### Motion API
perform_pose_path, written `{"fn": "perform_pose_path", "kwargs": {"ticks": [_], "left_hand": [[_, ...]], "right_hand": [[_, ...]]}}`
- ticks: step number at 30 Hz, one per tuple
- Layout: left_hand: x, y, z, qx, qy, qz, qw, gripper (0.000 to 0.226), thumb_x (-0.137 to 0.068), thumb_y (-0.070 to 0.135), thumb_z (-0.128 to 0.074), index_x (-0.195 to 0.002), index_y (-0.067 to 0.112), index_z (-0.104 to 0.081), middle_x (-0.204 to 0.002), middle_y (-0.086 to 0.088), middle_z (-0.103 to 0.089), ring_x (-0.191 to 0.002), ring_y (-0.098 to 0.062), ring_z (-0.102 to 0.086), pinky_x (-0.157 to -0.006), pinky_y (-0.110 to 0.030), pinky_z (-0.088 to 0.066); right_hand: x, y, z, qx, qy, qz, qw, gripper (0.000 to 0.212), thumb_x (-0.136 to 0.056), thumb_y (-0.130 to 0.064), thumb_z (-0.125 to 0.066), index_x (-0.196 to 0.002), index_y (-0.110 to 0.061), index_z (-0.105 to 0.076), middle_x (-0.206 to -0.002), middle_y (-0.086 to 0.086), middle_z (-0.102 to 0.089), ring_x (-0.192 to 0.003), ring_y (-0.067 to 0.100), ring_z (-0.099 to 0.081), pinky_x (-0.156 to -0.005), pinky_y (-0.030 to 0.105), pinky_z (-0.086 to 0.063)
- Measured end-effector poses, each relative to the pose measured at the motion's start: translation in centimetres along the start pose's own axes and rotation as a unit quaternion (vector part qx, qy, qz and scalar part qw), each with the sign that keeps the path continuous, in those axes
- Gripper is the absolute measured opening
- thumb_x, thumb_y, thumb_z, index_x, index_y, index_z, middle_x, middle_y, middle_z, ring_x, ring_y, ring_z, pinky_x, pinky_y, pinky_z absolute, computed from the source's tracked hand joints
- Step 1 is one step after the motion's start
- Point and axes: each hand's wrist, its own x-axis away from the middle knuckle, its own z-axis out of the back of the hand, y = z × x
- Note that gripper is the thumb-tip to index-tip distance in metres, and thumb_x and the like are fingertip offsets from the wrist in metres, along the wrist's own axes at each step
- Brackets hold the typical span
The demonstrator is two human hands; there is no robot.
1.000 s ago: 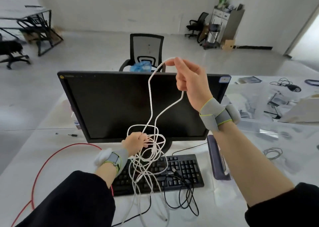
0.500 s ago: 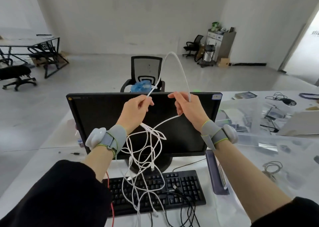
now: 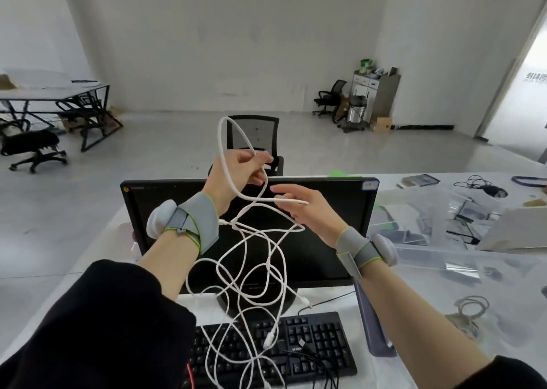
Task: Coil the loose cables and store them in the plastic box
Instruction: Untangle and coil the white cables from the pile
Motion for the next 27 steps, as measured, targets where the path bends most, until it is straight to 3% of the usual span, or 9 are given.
{"fn": "perform_pose_path", "kwargs": {"ticks": [2, 5, 9, 12, 15, 19, 24, 27], "left_hand": [[0.1, 0.1, -0.4, -0.019, -0.004, -0.022, 1.000, 0.015, -0.090, 0.024, -0.062, -0.080, 0.020, -0.073, -0.066, -0.004, -0.065, -0.059, -0.010, -0.060, -0.062, -0.018, -0.051], [0.4, 0.0, -0.8, -0.043, -0.017, -0.034, 0.998, 0.015, -0.087, 0.029, -0.064, -0.088, 0.019, -0.074, -0.077, 0.008, -0.068, -0.064, -0.001, -0.059, -0.063, -0.016, -0.047], [1.1, -1.4, 0.1, -0.063, -0.008, -0.025, 0.998, 0.021, -0.090, 0.025, -0.059, -0.102, 0.014, -0.071, -0.085, 0.002, -0.067, -0.066, 0.004, -0.057, -0.062, -0.007, -0.042], [2.4, -3.8, 0.8, -0.098, -0.094, 0.040, 0.990, 0.023, -0.095, 0.016, -0.052, -0.113, 0.013, -0.066, -0.092, 0.000, -0.068, -0.075, 0.005, -0.059, -0.069, -0.006, -0.044], [3.6, -5.1, 0.7, -0.092, -0.182, 0.092, 0.975, 0.018, -0.096, 0.022, -0.051, -0.101, 0.022, -0.068, -0.089, 0.003, -0.071, -0.080, 0.004, -0.064, -0.075, -0.010, -0.048], [3.3, -4.7, 0.6, -0.118, -0.174, 0.078, 0.974, 0.018, -0.095, 0.022, -0.053, -0.091, 0.019, -0.070, -0.075, 0.003, -0.067, -0.071, -0.001, -0.063, -0.073, -0.015, -0.048], [3.6, -5.1, 0.8, -0.172, -0.171, 0.068, 0.968, 0.019, -0.096, 0.024, -0.052, -0.092, 0.020, -0.070, -0.084, -0.004, -0.071, -0.075, -0.004, -0.065, -0.077, -0.015, -0.050], [4.7, -6.2, 0.9, -0.161, -0.173, 0.066, 0.969, 0.018, -0.096, 0.020, -0.051, -0.089, 0.016, -0.067, -0.074, -0.001, -0.065, -0.063, -0.005, -0.063, -0.069, -0.016, -0.051]], "right_hand": [[-0.4, -0.6, -0.5, 0.032, -0.015, 0.034, 0.999, 0.030, -0.092, -0.017, -0.059, -0.121, -0.011, -0.062, -0.072, -0.005, -0.052, -0.057, -0.007, -0.050, -0.062, 0.006, -0.041], [-0.7, -1.0, -1.1, 0.055, -0.037, 0.047, 0.997, 0.021, -0.090, -0.016, -0.060, -0.108, -0.010, -0.070, -0.086, -0.010, -0.064, -0.083, -0.002, -0.059, -0.082, 0.014, -0.046], [-0.6, -0.6, -1.0, 0.009, -0.017, 0.030, 0.999, 0.017, -0.094, -0.014, -0.055, -0.088, -0.010, -0.070, -0.070, -0.006, -0.062, -0.062, -0.005, -0.057, -0.063, 0.009, -0.043], [-0.6, -0.6, 0.0, -0.027, 0.018, 0.020, 0.999, 0.025, -0.096, -0.013, -0.050, -0.078, -0.011, -0.067, -0.066, 0.001, -0.060, -0.057, 0.000, -0.053, -0.058, 0.011, -0.042], [-0.9, -1.2, 0.8, -0.044, 0.039, 0.014, 0.998, 0.029, -0.098, -0.014, -0.047, -0.074, -0.012, -0.065, -0.064, 0.002, -0.057, -0.053, 0.000, -0.050, -0.054, 0.009, -0.040], [-1.5, -1.4, 1.0, -0.051, 0.090, 0.001, 0.995, 0.032, -0.098, -0.016, -0.047, -0.071, -0.011, -0.063, -0.062, 0.003, -0.053, -0.051, 0.001, -0.048, -0.053, 0.009, -0.039], [-1.9, -1.1, 1.0, -0.059, 0.167, -0.015, 0.984, 0.034, -0.099, -0.016, -0.044, -0.069, -0.012, -0.059, -0.058, 0.001, -0.049, -0.045, 0.001, -0.040, -0.045, 0.008, -0.033], [-2.2, -0.7, 1.1, -0.108, 0.221, -0.038, 0.969, 0.037, -0.100, -0.018, -0.041, -0.067, -0.014, -0.055, -0.050, -0.003, -0.047, -0.043, 0.005, -0.040, -0.041, 0.008, -0.031]]}}
